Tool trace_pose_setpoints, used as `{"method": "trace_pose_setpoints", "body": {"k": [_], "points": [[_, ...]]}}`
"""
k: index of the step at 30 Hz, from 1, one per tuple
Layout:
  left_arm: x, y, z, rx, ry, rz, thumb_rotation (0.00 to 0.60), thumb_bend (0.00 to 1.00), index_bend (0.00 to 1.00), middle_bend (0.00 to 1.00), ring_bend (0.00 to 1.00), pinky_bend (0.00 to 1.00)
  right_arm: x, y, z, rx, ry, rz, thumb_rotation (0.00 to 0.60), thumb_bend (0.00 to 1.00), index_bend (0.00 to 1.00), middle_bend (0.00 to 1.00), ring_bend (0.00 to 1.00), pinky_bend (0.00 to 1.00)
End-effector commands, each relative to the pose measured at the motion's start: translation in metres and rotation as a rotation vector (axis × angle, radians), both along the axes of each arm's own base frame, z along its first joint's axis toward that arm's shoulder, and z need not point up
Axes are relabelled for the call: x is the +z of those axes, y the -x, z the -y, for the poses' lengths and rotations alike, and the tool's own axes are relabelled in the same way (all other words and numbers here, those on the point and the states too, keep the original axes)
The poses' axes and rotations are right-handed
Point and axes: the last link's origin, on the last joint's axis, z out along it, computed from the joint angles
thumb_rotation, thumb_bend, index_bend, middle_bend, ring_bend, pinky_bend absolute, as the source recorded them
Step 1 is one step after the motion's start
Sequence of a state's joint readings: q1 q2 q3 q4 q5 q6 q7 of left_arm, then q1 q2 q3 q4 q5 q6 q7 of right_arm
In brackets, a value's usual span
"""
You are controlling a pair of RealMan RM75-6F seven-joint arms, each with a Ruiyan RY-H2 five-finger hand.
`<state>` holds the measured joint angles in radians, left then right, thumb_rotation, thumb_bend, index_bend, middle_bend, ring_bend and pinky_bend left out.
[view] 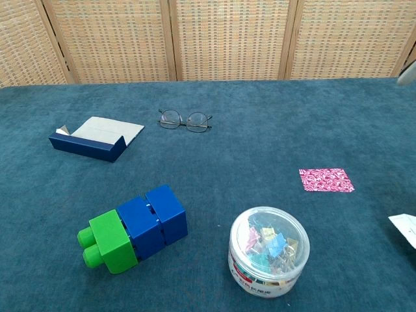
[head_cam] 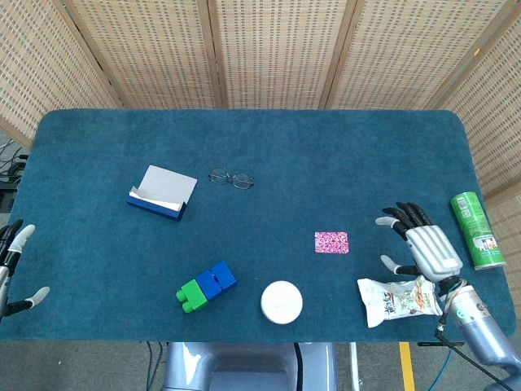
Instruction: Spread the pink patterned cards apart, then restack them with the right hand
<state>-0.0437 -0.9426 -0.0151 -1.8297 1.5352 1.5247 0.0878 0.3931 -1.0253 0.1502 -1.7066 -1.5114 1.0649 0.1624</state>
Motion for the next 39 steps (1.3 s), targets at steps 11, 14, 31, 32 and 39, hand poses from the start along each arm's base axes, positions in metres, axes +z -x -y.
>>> {"method": "trace_pose_setpoints", "body": {"k": [11, 14, 31, 32, 39], "points": [[0.002, 0.001, -0.003, 0.0, 0.001, -0.002, 0.6, 0.06, 0.0, 0.0, 0.0, 0.0, -0.052, -0.009, 0.029, 0.079, -0.202, -0.123, 0.6, 0.36, 0.24, 0.17, 0.0, 0.0], [0.003, 0.003, -0.003, 0.004, 0.0, -0.003, 0.6, 0.06, 0.0, 0.0, 0.0, 0.0, -0.067, -0.006, 0.029, 0.104, -0.237, -0.182, 0.6, 0.36, 0.24, 0.17, 0.0, 0.0], [0.0, 0.009, -0.003, 0.023, 0.009, -0.002, 0.6, 0.06, 0.0, 0.0, 0.0, 0.0, -0.103, 0.004, 0.039, 0.129, -0.321, -0.307, 0.6, 0.36, 0.24, 0.17, 0.0, 0.0], [0.0, 0.009, -0.003, 0.024, 0.009, -0.001, 0.6, 0.06, 0.0, 0.0, 0.0, 0.0, -0.104, 0.004, 0.039, 0.128, -0.322, -0.308, 0.6, 0.36, 0.24, 0.17, 0.0, 0.0], [-0.001, 0.011, -0.003, 0.031, 0.013, -0.001, 0.6, 0.06, 0.0, 0.0, 0.0, 0.0, -0.113, 0.007, 0.042, 0.131, -0.335, -0.334, 0.6, 0.36, 0.24, 0.17, 0.0, 0.0]]}}
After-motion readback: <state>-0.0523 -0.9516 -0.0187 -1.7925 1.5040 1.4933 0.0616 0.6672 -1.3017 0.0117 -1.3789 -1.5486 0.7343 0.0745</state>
